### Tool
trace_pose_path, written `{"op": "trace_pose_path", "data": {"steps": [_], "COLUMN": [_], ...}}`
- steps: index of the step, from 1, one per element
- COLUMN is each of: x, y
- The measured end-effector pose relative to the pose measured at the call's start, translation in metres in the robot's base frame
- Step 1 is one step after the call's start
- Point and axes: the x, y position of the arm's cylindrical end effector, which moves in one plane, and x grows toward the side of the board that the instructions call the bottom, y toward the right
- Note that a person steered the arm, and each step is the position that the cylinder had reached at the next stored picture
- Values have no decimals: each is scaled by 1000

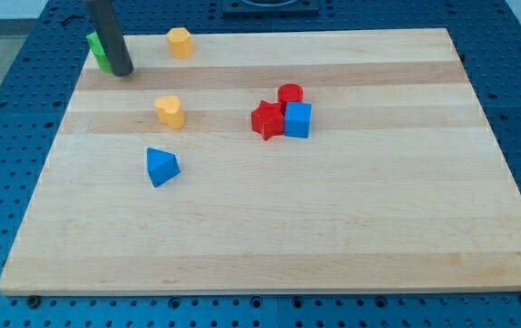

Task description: Push the red circle in between the red star and the blue cube

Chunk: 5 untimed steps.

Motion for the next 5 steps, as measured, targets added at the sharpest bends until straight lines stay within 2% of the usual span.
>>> {"op": "trace_pose_path", "data": {"steps": [1, 4, 5], "x": [5, 10, 18], "y": [16, 195, 238]}}
